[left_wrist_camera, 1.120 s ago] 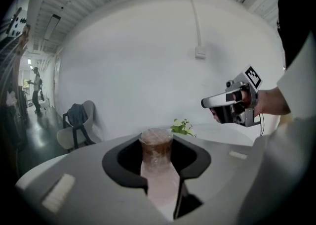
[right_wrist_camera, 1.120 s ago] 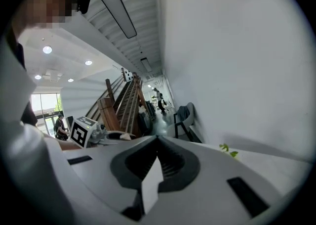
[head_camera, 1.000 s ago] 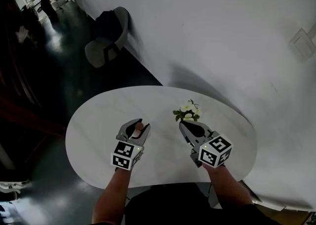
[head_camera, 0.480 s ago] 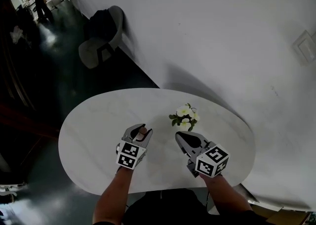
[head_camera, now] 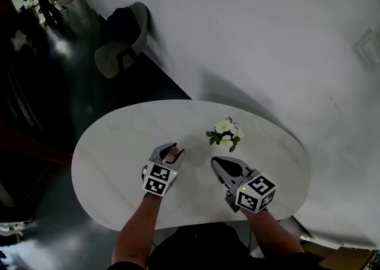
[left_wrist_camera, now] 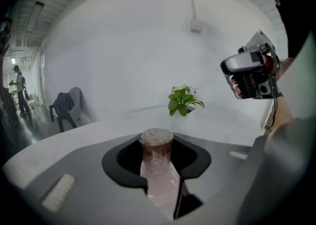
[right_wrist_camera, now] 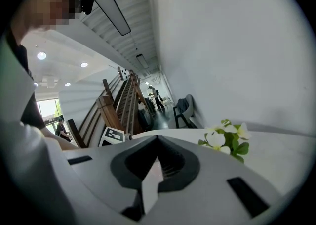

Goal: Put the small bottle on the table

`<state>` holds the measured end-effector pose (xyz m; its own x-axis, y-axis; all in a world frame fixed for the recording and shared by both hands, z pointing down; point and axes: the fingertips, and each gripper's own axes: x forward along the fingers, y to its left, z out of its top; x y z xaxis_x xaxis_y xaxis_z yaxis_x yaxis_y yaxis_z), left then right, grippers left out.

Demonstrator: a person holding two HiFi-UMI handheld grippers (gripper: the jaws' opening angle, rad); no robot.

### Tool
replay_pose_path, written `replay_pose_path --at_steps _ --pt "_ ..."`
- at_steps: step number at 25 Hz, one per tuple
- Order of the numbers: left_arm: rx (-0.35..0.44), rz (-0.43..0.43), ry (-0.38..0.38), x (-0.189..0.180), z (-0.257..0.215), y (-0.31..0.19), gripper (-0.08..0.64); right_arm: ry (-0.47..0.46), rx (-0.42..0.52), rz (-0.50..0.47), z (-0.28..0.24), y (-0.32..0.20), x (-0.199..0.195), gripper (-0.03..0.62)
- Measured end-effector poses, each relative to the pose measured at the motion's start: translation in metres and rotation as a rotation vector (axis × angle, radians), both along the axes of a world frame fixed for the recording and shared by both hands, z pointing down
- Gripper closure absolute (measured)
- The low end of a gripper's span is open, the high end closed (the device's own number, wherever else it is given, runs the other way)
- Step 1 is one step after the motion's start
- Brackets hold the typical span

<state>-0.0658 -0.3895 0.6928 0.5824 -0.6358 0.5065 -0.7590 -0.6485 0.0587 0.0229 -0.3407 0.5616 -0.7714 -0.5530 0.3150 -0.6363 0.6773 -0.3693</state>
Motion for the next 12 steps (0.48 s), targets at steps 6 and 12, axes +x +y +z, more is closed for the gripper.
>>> replay_pose_path --at_steps 6,12 --pt "-0.023 0.019 -0.025 -0.004 0.004 0.007 0.417 -0.003 0.01 0.007 -0.005 0.007 -0.004 0.591" --pt "-0.03 0.012 -0.094 -0.007 0.01 0.013 0.411 -0.016 0.052 0.014 -0.021 0.013 -0.006 0.591"
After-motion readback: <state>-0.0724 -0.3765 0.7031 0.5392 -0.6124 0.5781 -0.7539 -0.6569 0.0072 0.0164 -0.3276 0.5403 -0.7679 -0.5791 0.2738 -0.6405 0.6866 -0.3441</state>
